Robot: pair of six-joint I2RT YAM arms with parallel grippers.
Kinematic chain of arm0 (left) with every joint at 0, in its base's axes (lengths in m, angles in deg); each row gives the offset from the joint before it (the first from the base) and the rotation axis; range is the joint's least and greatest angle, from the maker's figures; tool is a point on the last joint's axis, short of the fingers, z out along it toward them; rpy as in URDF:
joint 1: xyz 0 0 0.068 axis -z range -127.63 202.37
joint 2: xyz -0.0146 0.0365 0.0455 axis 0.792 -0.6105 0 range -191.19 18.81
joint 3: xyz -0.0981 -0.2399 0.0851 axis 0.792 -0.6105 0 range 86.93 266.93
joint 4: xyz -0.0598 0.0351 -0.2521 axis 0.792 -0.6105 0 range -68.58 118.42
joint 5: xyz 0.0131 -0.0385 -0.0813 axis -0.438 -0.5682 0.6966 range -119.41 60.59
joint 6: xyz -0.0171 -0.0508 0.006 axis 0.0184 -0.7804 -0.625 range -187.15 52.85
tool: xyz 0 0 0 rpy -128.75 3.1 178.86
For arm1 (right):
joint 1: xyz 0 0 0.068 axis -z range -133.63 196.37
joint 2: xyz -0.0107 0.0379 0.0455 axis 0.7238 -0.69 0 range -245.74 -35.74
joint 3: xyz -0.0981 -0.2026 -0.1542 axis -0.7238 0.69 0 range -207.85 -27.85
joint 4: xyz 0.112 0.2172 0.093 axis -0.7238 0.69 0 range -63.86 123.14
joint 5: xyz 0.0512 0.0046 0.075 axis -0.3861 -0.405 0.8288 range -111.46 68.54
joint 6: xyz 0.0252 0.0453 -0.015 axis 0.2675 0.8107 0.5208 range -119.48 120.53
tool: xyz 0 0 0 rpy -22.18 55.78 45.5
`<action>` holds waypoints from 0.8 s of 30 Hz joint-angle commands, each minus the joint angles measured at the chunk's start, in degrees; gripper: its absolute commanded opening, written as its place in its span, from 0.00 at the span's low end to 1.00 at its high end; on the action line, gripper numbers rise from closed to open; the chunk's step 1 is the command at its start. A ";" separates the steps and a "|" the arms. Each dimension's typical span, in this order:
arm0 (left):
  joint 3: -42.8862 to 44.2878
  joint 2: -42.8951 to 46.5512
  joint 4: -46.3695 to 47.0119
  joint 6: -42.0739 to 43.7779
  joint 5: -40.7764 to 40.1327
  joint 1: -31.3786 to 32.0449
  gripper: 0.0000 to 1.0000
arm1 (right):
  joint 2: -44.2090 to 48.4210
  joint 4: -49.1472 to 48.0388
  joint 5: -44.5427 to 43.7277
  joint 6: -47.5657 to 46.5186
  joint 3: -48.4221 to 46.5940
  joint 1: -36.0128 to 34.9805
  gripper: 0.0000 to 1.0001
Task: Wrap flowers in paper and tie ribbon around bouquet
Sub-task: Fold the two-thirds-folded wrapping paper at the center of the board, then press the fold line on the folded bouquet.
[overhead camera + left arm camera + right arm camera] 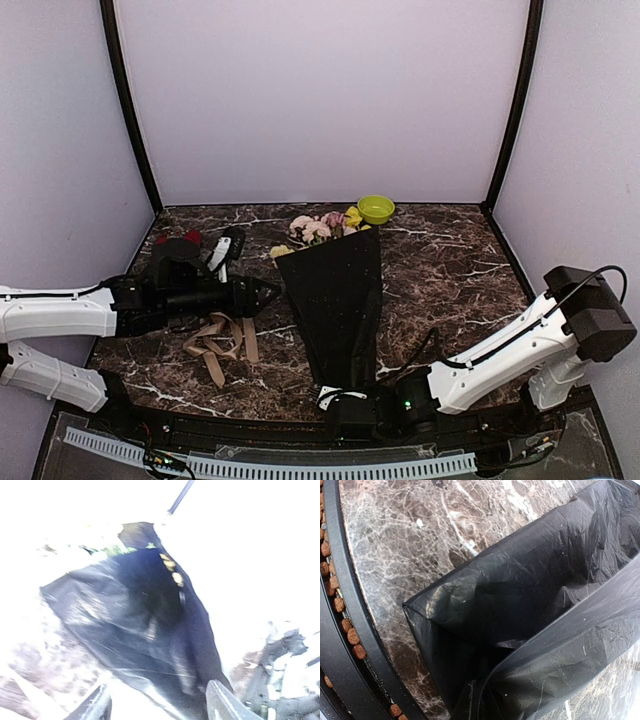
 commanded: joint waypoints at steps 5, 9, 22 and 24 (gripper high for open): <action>-3.26 -5.40 14.92 -3.17 5.84 8.67 0.72 | -2.30 0.31 3.19 -1.28 -0.95 -0.77 0.00; -2.74 -9.72 21.95 -3.32 7.95 9.36 0.73 | -2.31 0.90 2.86 -1.15 -1.14 -0.77 0.00; 1.74 -19.57 20.86 -3.11 0.78 9.23 0.29 | -1.70 1.56 1.84 -1.57 -1.36 -0.76 0.00; 1.19 -19.36 19.28 -3.71 -2.62 9.07 0.03 | -1.41 1.68 1.69 -1.48 -1.43 -0.76 0.00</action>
